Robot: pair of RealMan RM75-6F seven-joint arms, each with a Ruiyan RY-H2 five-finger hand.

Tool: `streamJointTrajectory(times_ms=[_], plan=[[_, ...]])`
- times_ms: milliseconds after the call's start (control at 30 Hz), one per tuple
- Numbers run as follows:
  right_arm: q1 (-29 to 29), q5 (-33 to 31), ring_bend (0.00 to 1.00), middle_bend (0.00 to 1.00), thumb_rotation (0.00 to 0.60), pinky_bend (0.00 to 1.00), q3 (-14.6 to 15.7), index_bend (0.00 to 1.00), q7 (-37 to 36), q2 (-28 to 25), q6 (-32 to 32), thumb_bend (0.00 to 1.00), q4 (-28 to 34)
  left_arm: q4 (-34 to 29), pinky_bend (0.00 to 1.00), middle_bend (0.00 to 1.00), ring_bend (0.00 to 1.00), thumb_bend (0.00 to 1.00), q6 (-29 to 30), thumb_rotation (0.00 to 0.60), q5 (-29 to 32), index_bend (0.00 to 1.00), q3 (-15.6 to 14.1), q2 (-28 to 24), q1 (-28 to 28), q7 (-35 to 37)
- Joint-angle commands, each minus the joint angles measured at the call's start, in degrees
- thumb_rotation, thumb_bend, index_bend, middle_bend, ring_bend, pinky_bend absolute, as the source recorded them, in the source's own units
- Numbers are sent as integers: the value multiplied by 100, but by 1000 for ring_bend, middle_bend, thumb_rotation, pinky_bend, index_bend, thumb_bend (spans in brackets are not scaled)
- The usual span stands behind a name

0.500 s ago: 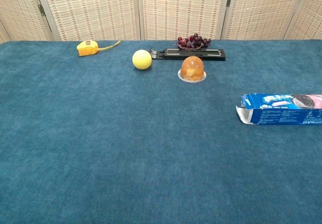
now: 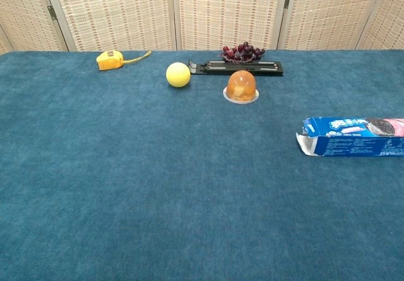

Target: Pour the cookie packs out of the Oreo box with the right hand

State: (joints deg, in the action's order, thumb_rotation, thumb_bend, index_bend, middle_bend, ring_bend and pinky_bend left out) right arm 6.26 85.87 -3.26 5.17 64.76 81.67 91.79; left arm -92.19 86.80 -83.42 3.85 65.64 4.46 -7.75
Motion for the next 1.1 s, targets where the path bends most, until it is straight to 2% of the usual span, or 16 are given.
streamJointTrajectory(times_ms=[33, 167, 300, 467, 700, 900, 1100], plan=[[250, 55, 0, 0, 600, 0, 42, 0, -223, -178, -468, 218, -201, 33, 27, 1, 70, 230, -17, 600, 35, 0, 25, -22, 4, 94], [641, 18, 5, 0, 600, 0, -24, 0, -486, -350, -1083, 218, -685, 38, 25, 1, 70, 231, -104, 600, 81, 0, 39, -39, 43, 103], [969, 23, 41, 22, 600, 0, -72, 28, -997, -246, -1525, 218, -1493, 25, 21, 1, 70, 231, -184, 600, 174, 0, 66, 5, 87, -55], [1280, 216, 113, 120, 600, 35, 8, 161, -1831, 127, -1871, 218, -2407, -1, 21, 1, 70, 231, -328, 600, 345, 0, 111, 5, 137, -87], [1716, 324, 143, 141, 600, 67, 155, 186, -2826, 723, -2501, 218, -3369, 8, 21, 1, 72, 231, -361, 600, 301, 0, 69, 6, 158, -111], [2047, 504, 148, 142, 600, 75, 296, 187, -3372, 1133, -2803, 218, -3876, 16, 21, 1, 73, 231, -363, 600, 301, 0, 72, -9, 164, -43], [2170, 553, 159, 148, 600, 76, 387, 211, -3416, 1345, -2850, 218, -4110, 35, 21, 1, 78, 231, -370, 600, 290, 0, 59, -15, 169, -25]])
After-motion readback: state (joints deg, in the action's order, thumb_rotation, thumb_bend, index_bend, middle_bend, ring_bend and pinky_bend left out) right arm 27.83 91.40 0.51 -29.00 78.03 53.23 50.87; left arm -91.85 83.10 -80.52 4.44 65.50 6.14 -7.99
